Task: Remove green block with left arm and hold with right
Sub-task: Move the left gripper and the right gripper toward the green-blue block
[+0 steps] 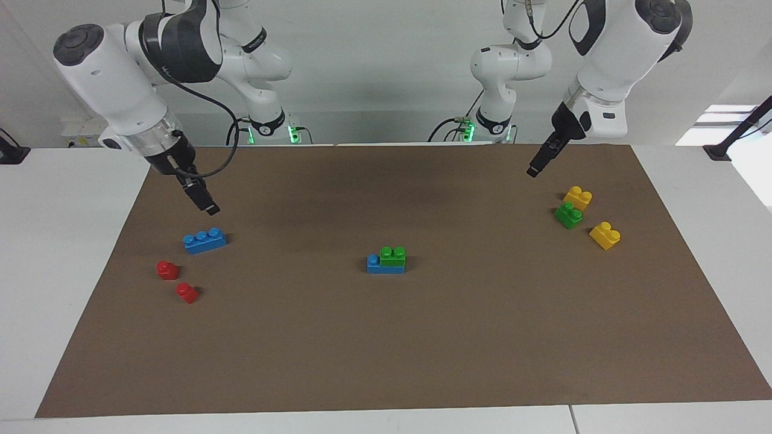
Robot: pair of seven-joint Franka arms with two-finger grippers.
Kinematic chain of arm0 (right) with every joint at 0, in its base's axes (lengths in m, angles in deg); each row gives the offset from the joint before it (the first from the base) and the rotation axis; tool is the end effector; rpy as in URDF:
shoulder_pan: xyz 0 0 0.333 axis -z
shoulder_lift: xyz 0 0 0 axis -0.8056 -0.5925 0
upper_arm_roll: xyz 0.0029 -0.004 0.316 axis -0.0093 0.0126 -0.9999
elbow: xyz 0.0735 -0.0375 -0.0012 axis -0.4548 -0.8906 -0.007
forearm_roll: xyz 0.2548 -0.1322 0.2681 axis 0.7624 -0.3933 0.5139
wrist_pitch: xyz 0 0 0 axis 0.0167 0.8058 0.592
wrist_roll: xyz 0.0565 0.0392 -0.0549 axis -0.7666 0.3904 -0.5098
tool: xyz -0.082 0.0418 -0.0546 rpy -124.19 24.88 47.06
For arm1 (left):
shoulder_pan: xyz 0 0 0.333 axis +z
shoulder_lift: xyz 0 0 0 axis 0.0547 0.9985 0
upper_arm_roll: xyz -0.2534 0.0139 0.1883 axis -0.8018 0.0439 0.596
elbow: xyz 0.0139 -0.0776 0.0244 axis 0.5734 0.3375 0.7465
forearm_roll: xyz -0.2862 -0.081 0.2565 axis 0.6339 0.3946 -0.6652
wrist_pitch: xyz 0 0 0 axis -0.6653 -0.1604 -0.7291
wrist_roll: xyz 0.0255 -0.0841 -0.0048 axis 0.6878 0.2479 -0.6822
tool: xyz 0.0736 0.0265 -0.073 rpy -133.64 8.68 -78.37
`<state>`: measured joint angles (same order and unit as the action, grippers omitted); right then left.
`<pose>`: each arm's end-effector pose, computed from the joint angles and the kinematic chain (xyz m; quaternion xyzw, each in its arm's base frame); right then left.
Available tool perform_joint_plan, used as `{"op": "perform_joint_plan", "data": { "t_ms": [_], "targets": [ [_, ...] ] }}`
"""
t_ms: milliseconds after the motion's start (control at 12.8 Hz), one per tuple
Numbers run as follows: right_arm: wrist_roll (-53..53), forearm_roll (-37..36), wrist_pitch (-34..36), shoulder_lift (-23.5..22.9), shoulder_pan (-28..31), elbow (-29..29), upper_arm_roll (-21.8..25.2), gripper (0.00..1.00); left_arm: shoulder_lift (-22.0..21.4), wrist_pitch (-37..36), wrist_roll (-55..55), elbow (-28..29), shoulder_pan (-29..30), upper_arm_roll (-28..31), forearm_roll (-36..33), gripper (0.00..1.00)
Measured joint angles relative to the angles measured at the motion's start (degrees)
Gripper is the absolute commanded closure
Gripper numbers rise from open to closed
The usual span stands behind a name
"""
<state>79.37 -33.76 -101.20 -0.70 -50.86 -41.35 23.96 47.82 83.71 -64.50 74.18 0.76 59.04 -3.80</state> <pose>0.5715 0.0127 0.5463 -0.8449 0.5288 0.0447 0.0678 0.5095 -0.1234 0.5853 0.9191 0.3884 -0.0576 0.0322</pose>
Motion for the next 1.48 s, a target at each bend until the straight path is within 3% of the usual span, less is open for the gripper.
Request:
{"op": "perform_joint_plan", "data": {
  "t_ms": [156,390,857,1247,1481],
  "targets": [
    [8.76,5.15,-2.72,-0.85,-1.85,-1.24,-0.07,0.00,-0.27,2.02,-10.57,0.86,-4.73,-0.10,0.09,0.00],
    [13.90,13.95,-10.76,-2.56,-5.17,-6.27,-0.10,0.00,-0.64,6.27,-26.63,2.98,-11.53,-0.26,0.10,0.00],
    [20.69,20.11,-18.42,-7.09,-9.72,-8.33,-0.11,0.00,0.46,10.39,-41.92,4.65,-18.10,-0.22,0.09,0.00],
    [21.05,21.41,-20.27,-10.23,-13.19,-8.50,-0.13,0.00,6.94,17.53,-53.30,4.40,-21.85,-0.19,-1.29,0.00],
    [21.19,21.50,-23.99,-11.24,-15.64,-9.40,-0.13,0.00,12.73,19.75,-58.35,0.60,-22.37,-0.12,-2.65,0.00]
  ]
}}
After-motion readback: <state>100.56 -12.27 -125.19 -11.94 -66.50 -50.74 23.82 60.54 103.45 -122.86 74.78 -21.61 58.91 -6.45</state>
